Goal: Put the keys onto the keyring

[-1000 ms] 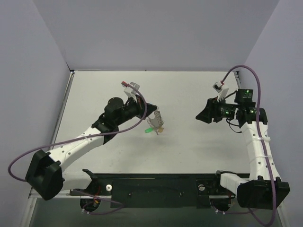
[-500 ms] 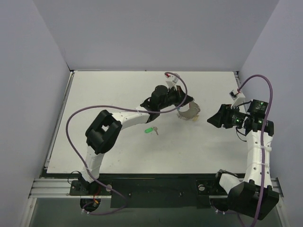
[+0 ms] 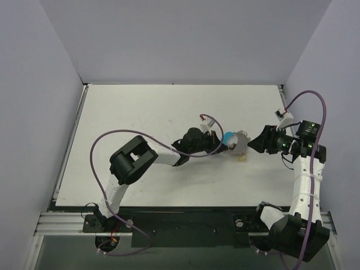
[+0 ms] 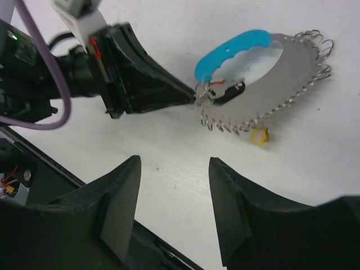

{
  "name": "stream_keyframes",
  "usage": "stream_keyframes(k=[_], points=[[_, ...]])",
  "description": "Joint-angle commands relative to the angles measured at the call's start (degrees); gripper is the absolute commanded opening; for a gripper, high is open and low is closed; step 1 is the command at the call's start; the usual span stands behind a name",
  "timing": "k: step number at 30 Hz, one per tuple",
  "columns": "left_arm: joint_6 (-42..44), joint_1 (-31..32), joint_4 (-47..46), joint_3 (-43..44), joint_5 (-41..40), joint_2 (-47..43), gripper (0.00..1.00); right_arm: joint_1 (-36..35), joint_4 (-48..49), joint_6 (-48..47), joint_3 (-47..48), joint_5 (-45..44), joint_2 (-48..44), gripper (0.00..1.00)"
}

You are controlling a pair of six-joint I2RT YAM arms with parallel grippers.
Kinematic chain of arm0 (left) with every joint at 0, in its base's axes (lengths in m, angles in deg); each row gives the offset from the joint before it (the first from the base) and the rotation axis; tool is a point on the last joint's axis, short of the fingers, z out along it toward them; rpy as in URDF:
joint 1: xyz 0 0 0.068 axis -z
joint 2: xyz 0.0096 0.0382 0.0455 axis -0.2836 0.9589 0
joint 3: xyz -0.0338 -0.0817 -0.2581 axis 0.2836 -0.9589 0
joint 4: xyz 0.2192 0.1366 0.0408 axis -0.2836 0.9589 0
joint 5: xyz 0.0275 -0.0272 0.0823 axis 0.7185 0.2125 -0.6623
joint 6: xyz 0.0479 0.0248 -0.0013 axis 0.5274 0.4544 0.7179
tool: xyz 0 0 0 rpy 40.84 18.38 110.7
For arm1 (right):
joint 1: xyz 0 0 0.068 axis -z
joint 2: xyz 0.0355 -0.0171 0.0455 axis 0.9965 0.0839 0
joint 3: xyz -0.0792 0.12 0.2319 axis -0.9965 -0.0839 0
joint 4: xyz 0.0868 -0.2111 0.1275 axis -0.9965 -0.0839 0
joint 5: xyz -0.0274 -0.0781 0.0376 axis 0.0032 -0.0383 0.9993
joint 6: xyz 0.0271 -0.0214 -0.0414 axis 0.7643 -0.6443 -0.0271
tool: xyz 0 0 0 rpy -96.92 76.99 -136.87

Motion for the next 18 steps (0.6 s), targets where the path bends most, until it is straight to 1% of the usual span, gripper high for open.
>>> stream_keyframes(k=[1, 5, 8, 10, 11, 12, 13, 14, 15, 16, 17, 18], points=[[-2.71, 2.63, -8.45, -6.34, 2.38, -0.05, 0.00, 0.46, 0.49, -1.28, -0.60, 2.13, -0.64, 0.47], [-3.76, 4.30, -10.30, -8.54, 1.85, 0.40, 0.00, 0.46, 0.40, -1.46, -1.48, 2.04, -1.35, 0.47], [-3.42, 4.65, -8.55, -7.76, 1.59, 0.05, 0.00, 0.46, 0.32, -1.55, -1.92, 1.43, -1.96, 0.48], [-1.32, 4.92, -5.21, -6.44, 1.15, -1.35, 0.07, 0.46, 0.06, -1.72, -2.01, 1.16, -2.40, 0.48], [-0.43, 4.92, -1.89, -5.48, 0.71, -1.88, 0.15, 0.46, -0.21, -1.99, -2.01, 0.99, -2.58, 0.48], [2.10, 5.01, 0.05, -4.86, -0.77, -3.80, 0.19, 0.46, -0.82, -2.77, -1.84, 0.55, -2.75, 0.48], [3.95, 5.18, 5.29, -3.81, -1.66, -4.95, 0.35, 0.46, -1.43, -3.21, -1.66, 0.02, -2.84, 0.48], [7.80, 5.53, 8.39, -3.45, -4.89, -7.92, 0.41, 0.46, -2.75, -4.61, -1.22, -0.33, -2.84, 0.48], [9.40, 5.71, 13.38, -3.01, -6.57, -9.35, 0.45, 0.46, -3.63, -5.32, -0.87, -1.03, -2.76, 0.48], [12.99, 6.23, 15.08, -3.27, -10.24, -12.93, 0.47, 0.37, -5.47, -6.89, -0.17, -1.47, -2.67, 0.48], [14.41, 6.41, 18.23, -3.53, -12.28, -16.53, 0.49, 0.46, -6.35, -7.95, 0.10, -2.00, -2.41, 0.48], [16.69, 6.68, 19.22, -4.67, -14.82, -18.22, 0.50, 0.46, -8.02, -9.36, 0.80, -2.18, -2.32, 0.48]])
